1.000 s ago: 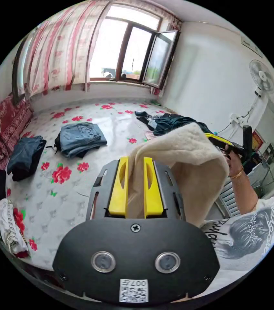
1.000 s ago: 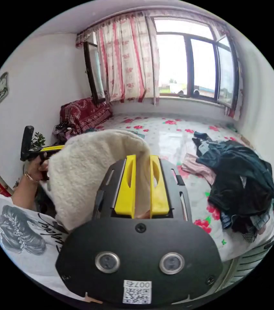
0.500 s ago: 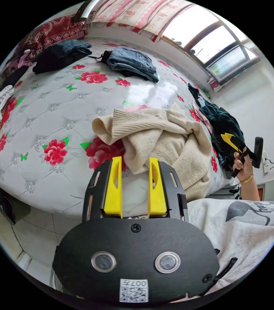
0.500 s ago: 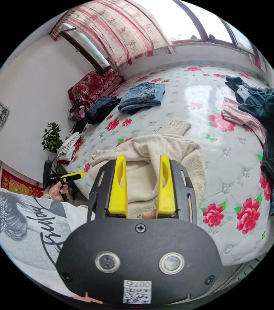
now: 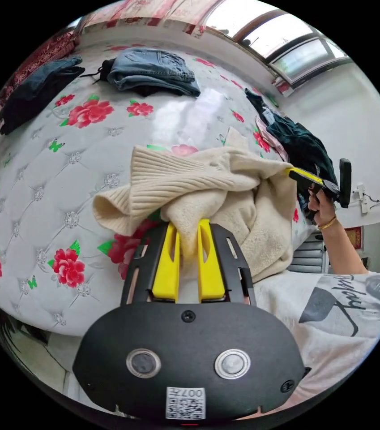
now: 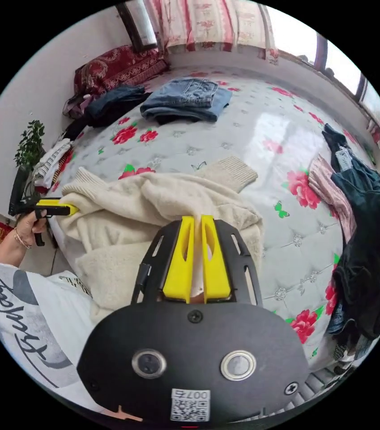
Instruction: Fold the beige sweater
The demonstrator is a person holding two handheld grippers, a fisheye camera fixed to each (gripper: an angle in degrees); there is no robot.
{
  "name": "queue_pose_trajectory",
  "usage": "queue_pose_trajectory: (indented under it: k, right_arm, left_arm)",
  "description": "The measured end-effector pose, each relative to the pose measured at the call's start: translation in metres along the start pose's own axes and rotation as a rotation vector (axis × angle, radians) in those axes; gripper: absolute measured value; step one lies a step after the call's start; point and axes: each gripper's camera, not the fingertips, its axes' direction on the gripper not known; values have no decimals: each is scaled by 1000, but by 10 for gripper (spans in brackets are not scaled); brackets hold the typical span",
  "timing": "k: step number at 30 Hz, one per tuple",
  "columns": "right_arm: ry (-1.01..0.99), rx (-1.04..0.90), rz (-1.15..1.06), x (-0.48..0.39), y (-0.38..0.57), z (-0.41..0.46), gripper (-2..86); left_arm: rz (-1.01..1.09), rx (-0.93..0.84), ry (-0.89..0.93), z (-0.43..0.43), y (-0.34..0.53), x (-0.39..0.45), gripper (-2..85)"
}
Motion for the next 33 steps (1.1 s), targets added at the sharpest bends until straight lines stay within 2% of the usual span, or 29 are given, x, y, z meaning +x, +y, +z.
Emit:
queue_pose_trajectory:
  k: [4, 5, 10, 13, 18, 21, 25, 28, 30, 31, 33]
  right_arm:
    - [-46, 399, 67, 13, 21, -154, 10]
    - [-36, 443, 66, 11, 27, -174, 10]
    - [62, 793, 25, -19, 104, -329, 8]
    - [66, 931, -2, -35, 153, -388, 8]
    - [93, 1052, -94, -71, 203, -453, 8]
    - [105, 1086, -122, -84, 209, -475, 9]
    - [152, 1050, -139, -69, 157, -473, 11]
    - [192, 979, -96, -36, 75, -448, 15]
    - [193, 892, -35, -8, 19, -416, 21]
    - [185, 811, 37, 13, -12, -388, 29]
    - [172, 653, 133, 41, -40, -341, 40]
  left_arm:
    - [-16, 171, 83, -67, 25, 9, 48]
    - [4, 243, 92, -93, 32, 17, 47]
    - [157, 518, -33, -202, 70, 80, 45]
    - [258, 737, -137, -265, 113, 131, 45]
    - [351, 1101, -264, -341, 196, 200, 45]
    - [386, 1213, -359, -358, 215, 229, 45]
    - [442, 1269, -424, -359, 186, 242, 47]
    - [446, 1171, -382, -351, 98, 232, 59]
    - [385, 976, -442, -316, -4, 211, 98]
    - [349, 906, -432, -305, -28, 200, 107]
    - [123, 665, -413, -255, -92, 146, 126]
